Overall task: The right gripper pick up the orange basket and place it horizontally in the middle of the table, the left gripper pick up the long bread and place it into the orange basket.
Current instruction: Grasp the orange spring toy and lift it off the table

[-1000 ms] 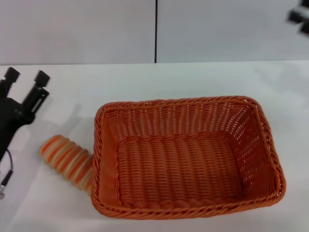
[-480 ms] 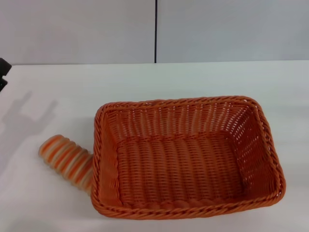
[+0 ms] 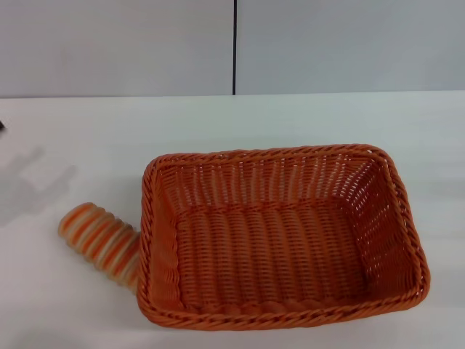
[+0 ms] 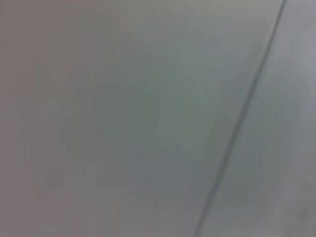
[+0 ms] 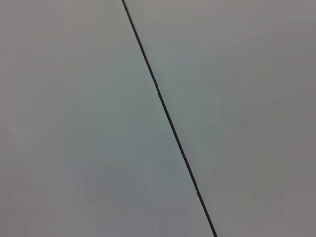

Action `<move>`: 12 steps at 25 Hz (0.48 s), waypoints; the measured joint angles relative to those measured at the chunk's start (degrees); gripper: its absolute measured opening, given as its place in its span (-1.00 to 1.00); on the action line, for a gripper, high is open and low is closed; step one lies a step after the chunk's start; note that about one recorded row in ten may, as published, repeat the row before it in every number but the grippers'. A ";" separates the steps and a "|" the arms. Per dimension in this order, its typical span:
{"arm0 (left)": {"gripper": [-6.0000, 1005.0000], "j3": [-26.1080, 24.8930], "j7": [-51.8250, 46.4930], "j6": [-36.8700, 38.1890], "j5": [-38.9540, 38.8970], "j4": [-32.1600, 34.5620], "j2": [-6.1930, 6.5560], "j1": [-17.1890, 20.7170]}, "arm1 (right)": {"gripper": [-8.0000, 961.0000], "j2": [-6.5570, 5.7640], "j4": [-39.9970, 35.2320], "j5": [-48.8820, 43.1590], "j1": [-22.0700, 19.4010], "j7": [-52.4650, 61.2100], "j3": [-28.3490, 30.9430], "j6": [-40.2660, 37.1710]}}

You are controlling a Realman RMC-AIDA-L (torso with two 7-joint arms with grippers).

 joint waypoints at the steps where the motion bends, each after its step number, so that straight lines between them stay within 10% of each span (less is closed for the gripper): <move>1: 0.72 0.00 0.00 0.00 0.00 0.00 0.00 0.00 | -0.07 0.02 0.19 0.00 -0.02 -0.14 0.01 -0.33; 2: 0.72 7.53 -5.16 -0.42 2.40 2.44 1.87 0.07 | -0.07 0.02 0.28 0.03 0.00 -0.19 0.03 -0.61; 7: 0.72 9.36 -6.24 -0.46 4.95 2.90 1.78 -0.45 | -0.07 -0.04 1.22 0.21 1.00 -0.20 0.02 -1.00; 12: 0.72 10.67 -6.06 -5.01 12.16 3.54 -0.68 -2.04 | -0.07 -0.07 1.35 0.11 2.13 -0.22 -0.44 -1.08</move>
